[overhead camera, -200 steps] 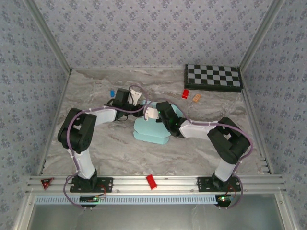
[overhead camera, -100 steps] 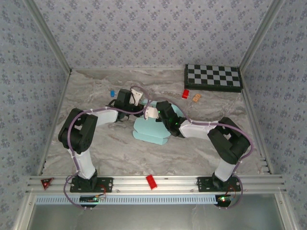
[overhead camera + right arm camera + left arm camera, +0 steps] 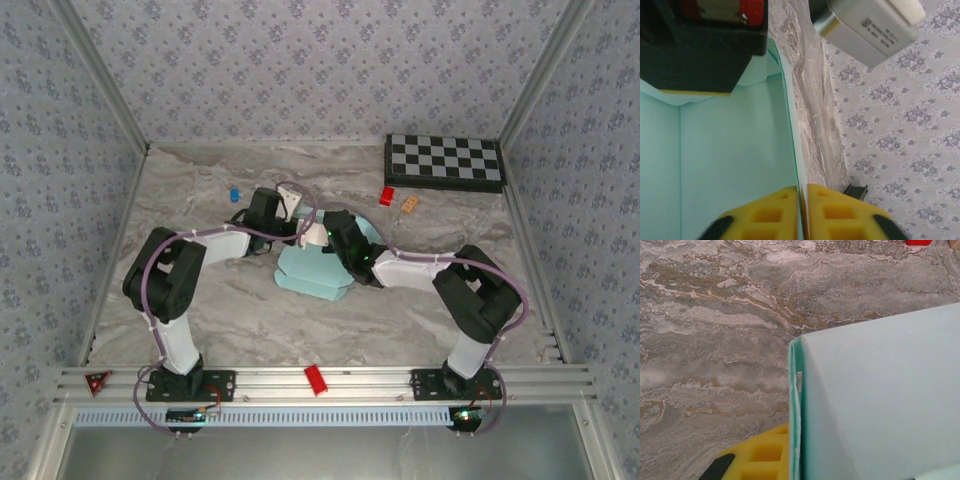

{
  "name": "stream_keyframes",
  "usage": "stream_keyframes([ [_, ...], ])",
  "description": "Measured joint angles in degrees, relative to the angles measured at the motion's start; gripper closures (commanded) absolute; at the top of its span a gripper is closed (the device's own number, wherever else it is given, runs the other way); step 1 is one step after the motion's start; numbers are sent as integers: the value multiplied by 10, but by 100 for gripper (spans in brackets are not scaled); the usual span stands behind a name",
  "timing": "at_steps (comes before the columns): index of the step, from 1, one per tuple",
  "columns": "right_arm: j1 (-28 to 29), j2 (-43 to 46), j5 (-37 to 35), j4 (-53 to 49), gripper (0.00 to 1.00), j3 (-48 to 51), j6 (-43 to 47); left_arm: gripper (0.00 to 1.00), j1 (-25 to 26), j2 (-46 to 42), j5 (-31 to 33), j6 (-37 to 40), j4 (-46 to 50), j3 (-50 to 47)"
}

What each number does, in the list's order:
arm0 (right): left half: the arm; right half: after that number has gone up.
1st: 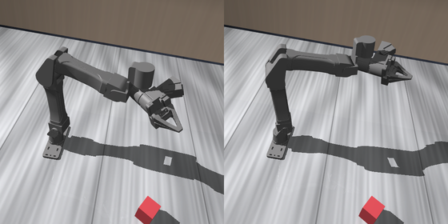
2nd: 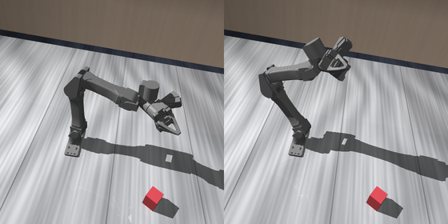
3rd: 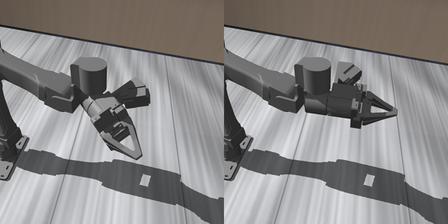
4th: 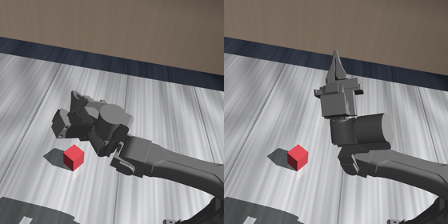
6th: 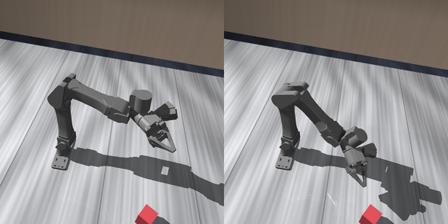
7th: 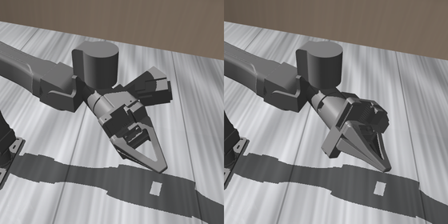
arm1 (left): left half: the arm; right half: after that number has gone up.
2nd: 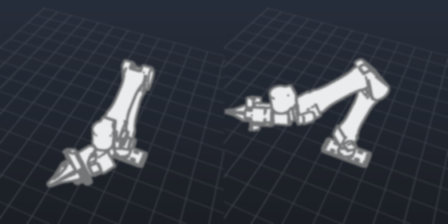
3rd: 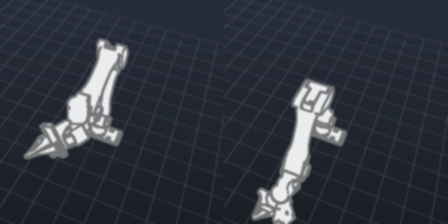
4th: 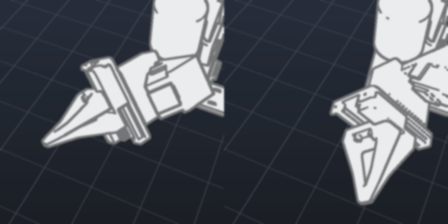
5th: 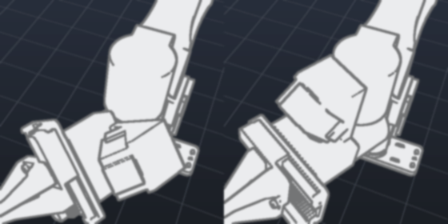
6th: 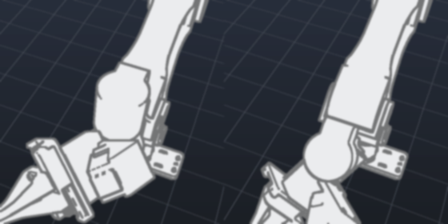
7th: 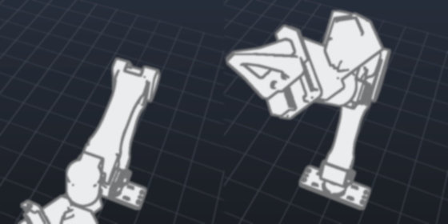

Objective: Fold the paper box

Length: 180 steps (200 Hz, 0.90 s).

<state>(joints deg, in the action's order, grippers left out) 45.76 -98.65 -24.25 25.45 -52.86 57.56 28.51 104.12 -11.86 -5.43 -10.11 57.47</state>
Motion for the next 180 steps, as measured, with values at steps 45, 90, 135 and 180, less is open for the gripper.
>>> stream_keyframes([
  [45, 15, 21, -5, -12, 46, -4, -36, 97, 17, -23, 11, -17, 37, -1],
  [90, 30, 77, -22, -71, 33, -35, -107, 99, 25, -50, 54, -78, 73, -2],
  [135, 30, 142, -14, -184, 33, -67, -250, 100, 51, -93, 111, -148, 118, -8],
  [180, 7, 154, -10, -333, 33, -140, -418, 100, 52, -110, 164, -229, 212, -8],
])
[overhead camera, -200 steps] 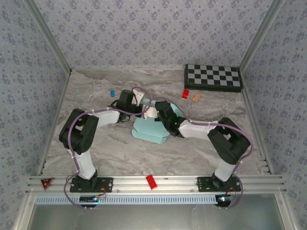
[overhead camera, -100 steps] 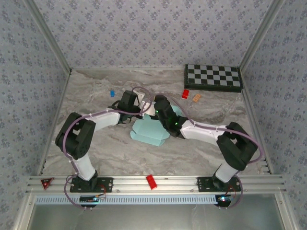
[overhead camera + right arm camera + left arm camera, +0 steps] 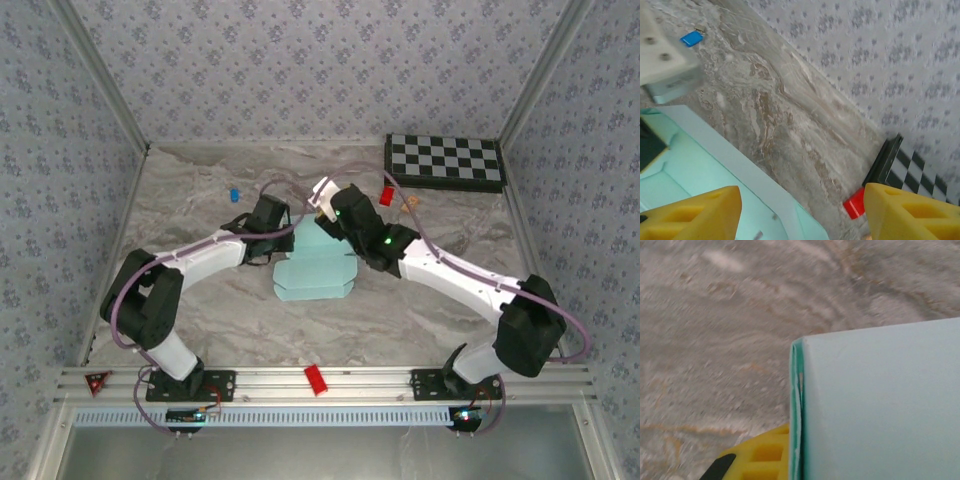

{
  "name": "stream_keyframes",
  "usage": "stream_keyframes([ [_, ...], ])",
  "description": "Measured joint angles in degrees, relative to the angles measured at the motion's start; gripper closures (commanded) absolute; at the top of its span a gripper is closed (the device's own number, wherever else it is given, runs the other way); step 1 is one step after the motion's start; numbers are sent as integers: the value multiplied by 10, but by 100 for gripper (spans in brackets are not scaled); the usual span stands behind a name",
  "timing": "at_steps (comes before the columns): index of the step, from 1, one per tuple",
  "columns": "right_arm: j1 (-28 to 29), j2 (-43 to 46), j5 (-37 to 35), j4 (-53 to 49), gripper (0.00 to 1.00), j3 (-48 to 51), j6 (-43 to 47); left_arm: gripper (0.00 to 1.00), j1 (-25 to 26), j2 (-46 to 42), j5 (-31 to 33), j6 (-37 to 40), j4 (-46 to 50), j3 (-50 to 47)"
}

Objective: Fold the paper box

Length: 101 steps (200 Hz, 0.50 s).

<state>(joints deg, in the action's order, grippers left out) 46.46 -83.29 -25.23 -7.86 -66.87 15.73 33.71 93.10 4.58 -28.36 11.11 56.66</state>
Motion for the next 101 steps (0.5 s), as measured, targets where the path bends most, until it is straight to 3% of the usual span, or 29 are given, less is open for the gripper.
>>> stream_keyframes([
  [50, -47, -17, 22, -109, 34, -64, -119, 100, 2, -1, 24, -31, 81, 9],
  [101, -80, -60, 90, -169, 51, -75, -173, 100, 4, -1, 26, -33, 115, 47],
])
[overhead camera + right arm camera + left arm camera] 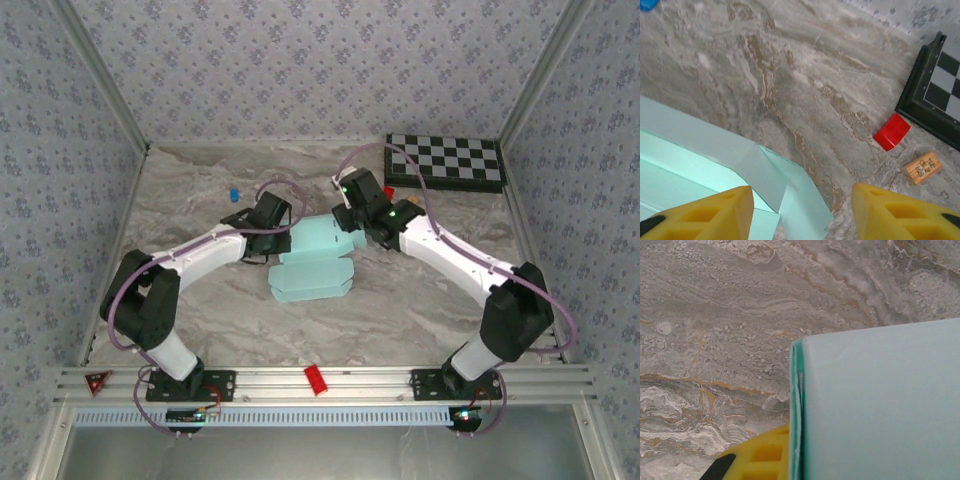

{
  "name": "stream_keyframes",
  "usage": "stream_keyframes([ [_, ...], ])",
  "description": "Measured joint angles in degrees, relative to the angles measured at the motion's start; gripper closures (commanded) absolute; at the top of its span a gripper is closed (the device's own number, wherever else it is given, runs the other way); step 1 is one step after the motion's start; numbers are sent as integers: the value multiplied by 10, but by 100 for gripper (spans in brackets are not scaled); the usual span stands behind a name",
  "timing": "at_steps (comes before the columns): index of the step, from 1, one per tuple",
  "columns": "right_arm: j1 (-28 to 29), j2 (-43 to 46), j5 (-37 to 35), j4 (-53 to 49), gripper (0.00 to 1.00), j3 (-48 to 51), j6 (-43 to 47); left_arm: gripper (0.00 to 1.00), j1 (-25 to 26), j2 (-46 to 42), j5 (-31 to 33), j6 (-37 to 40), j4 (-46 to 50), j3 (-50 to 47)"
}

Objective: Fold the paper box

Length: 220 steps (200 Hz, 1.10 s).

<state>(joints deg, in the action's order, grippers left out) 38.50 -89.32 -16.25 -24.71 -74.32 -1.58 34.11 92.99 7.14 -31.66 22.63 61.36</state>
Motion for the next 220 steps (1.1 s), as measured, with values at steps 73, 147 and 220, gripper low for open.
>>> stream_keyframes([
  [73, -12, -42, 37, -25, 80, -17, -25, 100, 1, 0, 0, 0, 19, 8],
  [147, -21, -68, 67, -38, 83, -17, -47, 100, 1, 0, -2, -11, 19, 8],
  [220, -30, -73, 123, -25, 85, -17, -82, 100, 1, 0, -13, -23, 14, 8],
])
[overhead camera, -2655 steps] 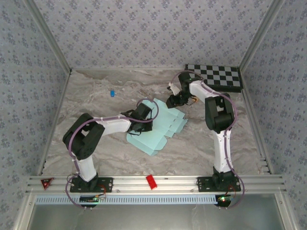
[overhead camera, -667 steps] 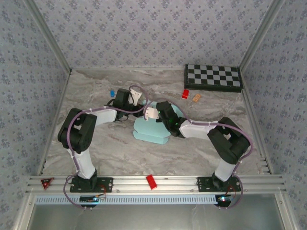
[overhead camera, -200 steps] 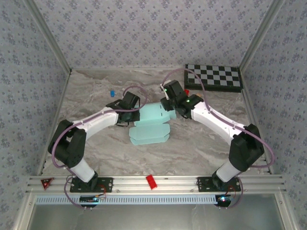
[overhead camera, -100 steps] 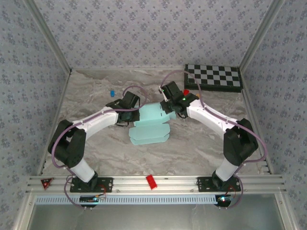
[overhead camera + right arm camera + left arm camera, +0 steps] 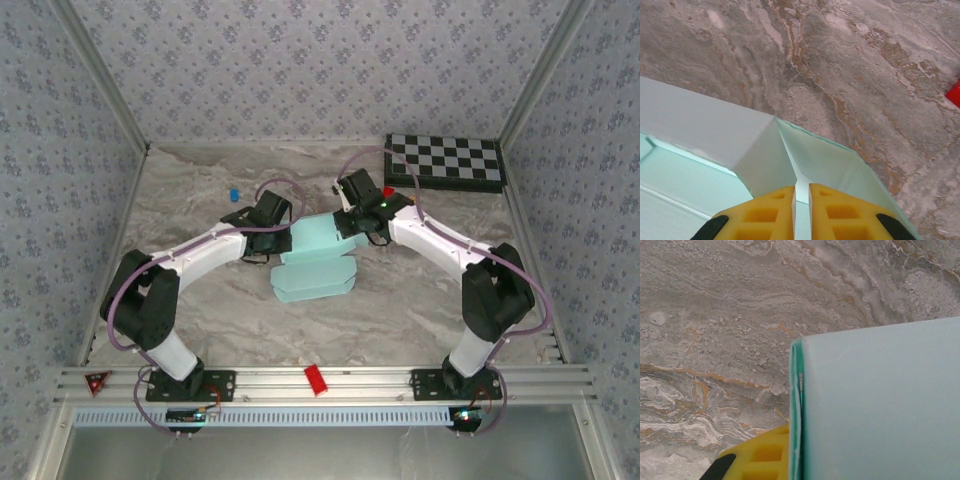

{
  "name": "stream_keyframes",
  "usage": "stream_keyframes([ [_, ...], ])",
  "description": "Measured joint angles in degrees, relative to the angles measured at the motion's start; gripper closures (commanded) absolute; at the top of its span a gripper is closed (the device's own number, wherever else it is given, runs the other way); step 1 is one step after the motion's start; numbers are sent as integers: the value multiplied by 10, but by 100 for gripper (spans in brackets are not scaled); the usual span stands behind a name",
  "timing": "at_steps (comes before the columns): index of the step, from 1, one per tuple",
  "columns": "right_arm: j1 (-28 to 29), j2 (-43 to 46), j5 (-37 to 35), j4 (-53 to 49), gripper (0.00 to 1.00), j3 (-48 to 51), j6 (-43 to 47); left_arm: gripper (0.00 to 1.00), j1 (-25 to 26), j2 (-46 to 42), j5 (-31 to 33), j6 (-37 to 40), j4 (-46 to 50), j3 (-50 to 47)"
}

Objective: Fold the paper box

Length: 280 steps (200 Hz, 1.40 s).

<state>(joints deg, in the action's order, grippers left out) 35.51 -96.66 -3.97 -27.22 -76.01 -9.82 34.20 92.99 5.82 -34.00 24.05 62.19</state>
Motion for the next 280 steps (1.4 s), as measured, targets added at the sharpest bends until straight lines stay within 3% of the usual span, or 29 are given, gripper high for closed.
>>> stream_keyframes([
  [146, -29, 2, 123, 137, 87, 68, -114, 100, 0, 1, -5, -51, -31, -14],
  [280, -17, 6, -32, -17, 89, 40, -87, 100, 0, 1, -3, -49, -37, -14],
])
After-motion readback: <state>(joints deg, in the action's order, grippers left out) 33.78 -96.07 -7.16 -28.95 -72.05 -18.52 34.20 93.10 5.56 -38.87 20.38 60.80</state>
